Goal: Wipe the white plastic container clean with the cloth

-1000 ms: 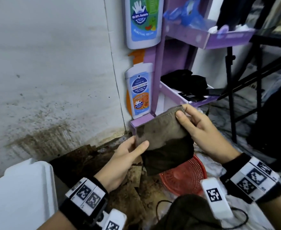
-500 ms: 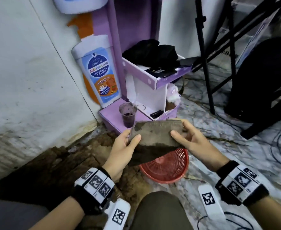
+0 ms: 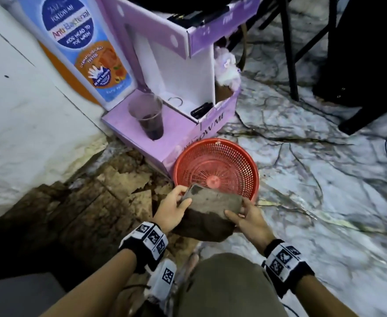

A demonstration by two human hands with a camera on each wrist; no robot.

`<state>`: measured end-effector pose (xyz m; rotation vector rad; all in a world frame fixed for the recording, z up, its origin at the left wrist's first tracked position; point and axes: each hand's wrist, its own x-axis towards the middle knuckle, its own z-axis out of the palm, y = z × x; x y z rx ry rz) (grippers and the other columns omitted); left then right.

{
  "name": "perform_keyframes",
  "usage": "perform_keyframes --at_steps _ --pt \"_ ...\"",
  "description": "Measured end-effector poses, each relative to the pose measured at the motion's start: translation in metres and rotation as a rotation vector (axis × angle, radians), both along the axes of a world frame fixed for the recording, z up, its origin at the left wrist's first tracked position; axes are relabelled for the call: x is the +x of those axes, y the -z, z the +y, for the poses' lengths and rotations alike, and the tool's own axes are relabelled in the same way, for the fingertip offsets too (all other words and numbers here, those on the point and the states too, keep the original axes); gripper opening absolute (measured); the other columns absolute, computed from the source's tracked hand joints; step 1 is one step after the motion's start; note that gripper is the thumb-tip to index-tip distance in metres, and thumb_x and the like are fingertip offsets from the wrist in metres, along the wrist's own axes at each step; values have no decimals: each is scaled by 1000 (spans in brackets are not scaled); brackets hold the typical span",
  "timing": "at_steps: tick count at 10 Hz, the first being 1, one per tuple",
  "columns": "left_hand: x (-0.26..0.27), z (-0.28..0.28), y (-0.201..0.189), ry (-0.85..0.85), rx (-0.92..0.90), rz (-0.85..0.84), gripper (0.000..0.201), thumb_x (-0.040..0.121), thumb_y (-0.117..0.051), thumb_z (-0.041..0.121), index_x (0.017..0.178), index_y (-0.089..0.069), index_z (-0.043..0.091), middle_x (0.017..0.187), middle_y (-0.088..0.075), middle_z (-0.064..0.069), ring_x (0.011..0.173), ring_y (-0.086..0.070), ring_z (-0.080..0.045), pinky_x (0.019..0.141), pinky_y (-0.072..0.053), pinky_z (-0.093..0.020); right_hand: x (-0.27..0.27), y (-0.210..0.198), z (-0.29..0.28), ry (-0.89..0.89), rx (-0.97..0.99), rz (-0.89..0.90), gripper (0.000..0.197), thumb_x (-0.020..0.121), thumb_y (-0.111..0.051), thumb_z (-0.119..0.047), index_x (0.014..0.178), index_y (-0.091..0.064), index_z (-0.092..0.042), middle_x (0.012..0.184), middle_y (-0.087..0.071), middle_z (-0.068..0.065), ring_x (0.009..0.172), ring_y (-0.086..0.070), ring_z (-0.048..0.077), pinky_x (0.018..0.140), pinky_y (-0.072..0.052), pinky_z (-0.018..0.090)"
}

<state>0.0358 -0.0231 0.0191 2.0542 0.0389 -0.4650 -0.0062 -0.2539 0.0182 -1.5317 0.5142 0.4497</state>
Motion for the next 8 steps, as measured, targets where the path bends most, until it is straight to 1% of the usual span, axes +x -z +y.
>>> perform_keyframes --at_steps 1,2,3,4,5,6,7,8 --pt "5 -3 20 23 131 -43 13 96 -62 15 106 -59 24 83 -69 -1 81 -67 -18 89 -52 -43 1 29 3 -27 -159 23 36 92 -69 -9 125 -56 -13 104 -72 10 99 -71 27 85 -60 44" --pt "4 -8 33 -9 227 -104 15 94 -65 10 105 -61 19 76 -62 2 74 -61 -17 78 -49 -37 3 39 9 -126 -410 -2 28 92 -68 -14 118 -58 -16 99 -69 6 93 -67 23 82 -55 37" --pt "-1 -10 41 -34 294 -110 18 91 -67 8 105 -63 19 82 -60 -3 78 -59 -21 76 -45 -32 1 39 16 -192 -567 -60 39 92 -67 -15 129 -56 -18 108 -68 5 100 -65 25 91 -54 43" --pt "-5 -9 48 -58 323 -104 17 92 -67 7 105 -63 16 84 -54 -2 79 -53 -19 75 -39 -28 -1 39 18 -230 -625 -68 45 90 -67 -14 133 -54 -18 111 -69 7 103 -65 27 94 -54 46" --pt "-5 -8 50 -90 326 -81 16 92 -66 5 107 -62 12 87 -53 -3 82 -51 -20 77 -39 -30 -4 39 16 -201 -588 -80 46 89 -67 -7 133 -54 -16 109 -70 5 101 -66 24 94 -55 42" --pt "-4 -6 53 -135 329 -68 20 91 -66 3 110 -61 10 95 -52 -5 87 -53 -21 88 -46 -37 -7 38 11 -176 -534 -86 46 90 -65 -1 134 -55 -12 105 -67 -2 96 -65 16 90 -56 31" --pt "-7 -8 49 -158 318 -40 29 91 -67 5 118 -57 11 109 -46 -4 92 -54 -21 95 -47 -37 -10 33 7 -214 -547 -128 46 90 -66 -2 134 -55 -11 114 -70 2 95 -66 15 88 -56 29" --pt "-11 -2 47 -150 348 -25 33 93 -67 11 124 -53 14 122 -43 -5 103 -55 -23 96 -48 -40 -13 30 5 -235 -603 -155 45 91 -67 -9 133 -55 -17 112 -71 -2 90 -69 15 82 -57 31"
